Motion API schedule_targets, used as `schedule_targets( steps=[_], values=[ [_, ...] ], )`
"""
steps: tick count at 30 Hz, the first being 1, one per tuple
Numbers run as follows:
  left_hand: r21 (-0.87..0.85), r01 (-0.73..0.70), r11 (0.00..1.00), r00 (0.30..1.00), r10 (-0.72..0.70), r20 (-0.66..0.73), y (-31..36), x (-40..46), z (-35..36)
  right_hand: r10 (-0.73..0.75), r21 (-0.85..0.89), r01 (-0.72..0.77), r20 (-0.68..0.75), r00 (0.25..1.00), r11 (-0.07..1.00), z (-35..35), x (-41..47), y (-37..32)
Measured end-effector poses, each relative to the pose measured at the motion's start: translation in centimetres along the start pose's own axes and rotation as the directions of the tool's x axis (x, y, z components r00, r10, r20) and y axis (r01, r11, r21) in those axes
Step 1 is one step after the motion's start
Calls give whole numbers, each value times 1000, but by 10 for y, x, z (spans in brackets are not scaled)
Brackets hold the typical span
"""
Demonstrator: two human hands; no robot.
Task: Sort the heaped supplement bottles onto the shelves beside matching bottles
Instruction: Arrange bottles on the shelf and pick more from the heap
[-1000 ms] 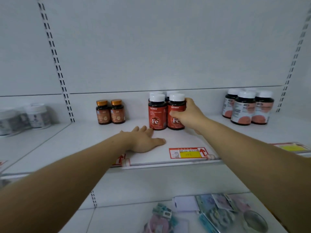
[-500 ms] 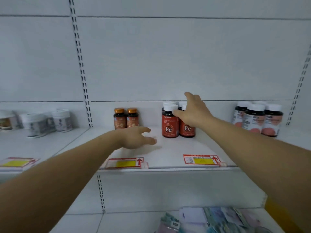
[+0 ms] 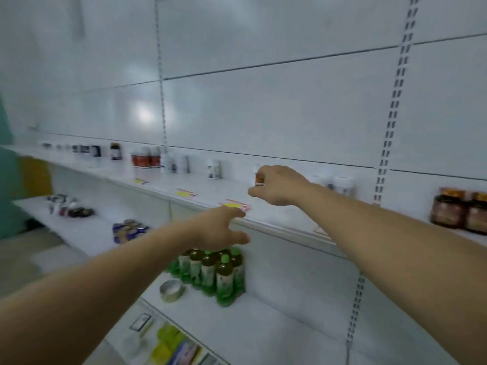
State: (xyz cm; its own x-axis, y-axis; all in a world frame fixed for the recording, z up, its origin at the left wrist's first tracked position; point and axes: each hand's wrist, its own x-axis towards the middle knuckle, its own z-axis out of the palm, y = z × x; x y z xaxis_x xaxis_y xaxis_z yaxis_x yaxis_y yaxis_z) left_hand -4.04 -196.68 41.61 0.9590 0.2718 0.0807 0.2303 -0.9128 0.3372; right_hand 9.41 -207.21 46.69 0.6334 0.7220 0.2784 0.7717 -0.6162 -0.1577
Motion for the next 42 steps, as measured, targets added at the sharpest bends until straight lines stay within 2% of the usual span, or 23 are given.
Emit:
schedule_targets(
  steps=[5, 9, 15, 20, 25, 29, 35, 42],
  values=[
    [62, 225, 972, 974, -225, -11, -157, -48, -27, -243, 101, 232, 119, 963, 968, 71, 79, -164],
    [-9, 394, 919, 919, -394, -29, -268, -58, -31, -388, 136, 368, 190, 902, 920, 144, 137, -265],
    [-58, 541, 839, 838, -543, -47, -427, -22, -40, -450, 182, 414, 269, 851, 892, 249, 246, -357],
    [-111, 616, 780, 782, -622, -28, -550, 32, -76, -437, 215, 383, 349, 829, 899, 306, 356, -422],
    [-113, 638, 762, 766, -643, -12, -670, 70, -109, -429, 226, 369, 348, 834, 902, 350, 456, -491],
    [-96, 620, 778, 782, -624, -5, -778, 108, -136, -403, 226, 341, 352, 845, 913, 402, 532, -548],
    [-104, 541, 835, 841, -539, 48, -948, 156, -172, -279, 233, 203, 367, 887, 951, 479, 647, -646],
    [-78, 517, 853, 853, -504, 136, -1129, 212, -220, -175, 262, 70, 403, 898, 962, 539, 771, -742]
  ],
)
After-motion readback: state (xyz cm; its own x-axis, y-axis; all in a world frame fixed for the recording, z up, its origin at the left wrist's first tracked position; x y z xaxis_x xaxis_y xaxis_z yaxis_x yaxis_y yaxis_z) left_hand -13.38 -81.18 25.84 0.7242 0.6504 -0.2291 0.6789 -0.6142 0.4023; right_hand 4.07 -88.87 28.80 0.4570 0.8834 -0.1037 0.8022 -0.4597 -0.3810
